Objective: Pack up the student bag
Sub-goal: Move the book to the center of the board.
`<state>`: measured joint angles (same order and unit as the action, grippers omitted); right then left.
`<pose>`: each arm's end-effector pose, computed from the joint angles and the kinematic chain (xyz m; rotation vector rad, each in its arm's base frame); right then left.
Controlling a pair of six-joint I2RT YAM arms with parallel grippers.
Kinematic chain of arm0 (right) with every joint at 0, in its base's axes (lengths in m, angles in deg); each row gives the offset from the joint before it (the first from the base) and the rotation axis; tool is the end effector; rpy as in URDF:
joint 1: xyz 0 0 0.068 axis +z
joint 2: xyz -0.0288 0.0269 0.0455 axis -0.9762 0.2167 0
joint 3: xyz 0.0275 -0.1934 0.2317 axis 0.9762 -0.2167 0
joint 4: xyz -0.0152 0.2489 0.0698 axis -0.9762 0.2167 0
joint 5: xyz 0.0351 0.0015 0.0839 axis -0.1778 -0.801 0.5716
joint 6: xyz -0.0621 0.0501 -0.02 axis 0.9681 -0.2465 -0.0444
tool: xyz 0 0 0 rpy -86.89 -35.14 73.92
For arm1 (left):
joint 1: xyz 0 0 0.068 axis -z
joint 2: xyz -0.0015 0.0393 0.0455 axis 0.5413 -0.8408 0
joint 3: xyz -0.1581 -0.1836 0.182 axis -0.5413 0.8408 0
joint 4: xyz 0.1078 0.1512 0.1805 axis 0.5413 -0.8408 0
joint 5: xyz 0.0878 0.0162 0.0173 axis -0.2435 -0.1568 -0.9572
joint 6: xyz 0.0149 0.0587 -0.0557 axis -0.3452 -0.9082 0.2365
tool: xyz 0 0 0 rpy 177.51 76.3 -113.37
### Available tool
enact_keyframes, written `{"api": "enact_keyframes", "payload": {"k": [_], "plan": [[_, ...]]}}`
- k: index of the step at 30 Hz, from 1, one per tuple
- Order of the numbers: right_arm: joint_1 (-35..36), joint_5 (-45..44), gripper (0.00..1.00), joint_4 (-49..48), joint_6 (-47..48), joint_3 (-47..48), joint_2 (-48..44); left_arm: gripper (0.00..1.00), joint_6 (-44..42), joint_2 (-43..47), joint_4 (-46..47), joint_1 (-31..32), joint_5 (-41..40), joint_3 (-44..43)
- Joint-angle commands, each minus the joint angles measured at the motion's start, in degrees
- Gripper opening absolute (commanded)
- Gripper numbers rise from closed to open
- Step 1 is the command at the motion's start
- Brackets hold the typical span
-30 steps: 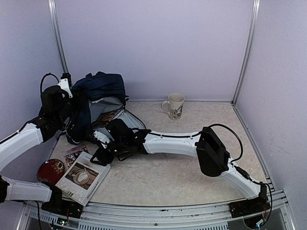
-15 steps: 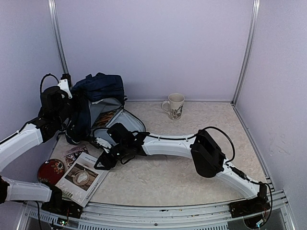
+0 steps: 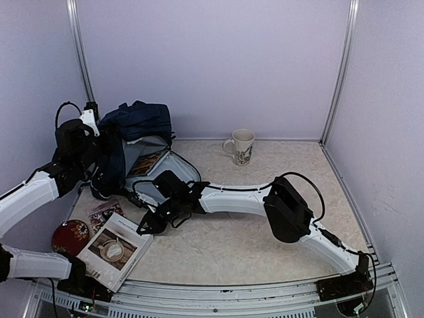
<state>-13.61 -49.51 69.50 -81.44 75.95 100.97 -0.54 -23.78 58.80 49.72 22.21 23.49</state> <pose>0.2384 0.5849 0.1277 -1.4464 2.0391 1.3743 0.2665 -0.0644 0.3562 -0.0534 1.6624 -0.1513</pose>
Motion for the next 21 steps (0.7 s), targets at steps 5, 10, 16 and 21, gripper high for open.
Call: {"api": "enact_keyframes", "payload": {"k": [5,10,16,21], "plan": [[-4.0,10.4,0.00,-4.8,-6.1,-16.3,-10.3,0.00,1.1,4.0,9.7,-0.7,0.0,-1.7],[-7.1,10.0,0.00,-7.0,-9.8,-33.0,-21.0,0.00,0.8,4.2,9.8,-0.7,-0.1,-1.6],[-14.3,-1.0,0.00,-5.3,-15.4,-56.8,-39.8,0.00,0.7,4.4,9.8,-0.7,-0.1,-1.6],[-24.9,-9.8,0.00,-6.9,-22.2,-78.4,-56.3,0.00,0.7,4.5,9.8,-0.7,0.0,-1.6]]}}
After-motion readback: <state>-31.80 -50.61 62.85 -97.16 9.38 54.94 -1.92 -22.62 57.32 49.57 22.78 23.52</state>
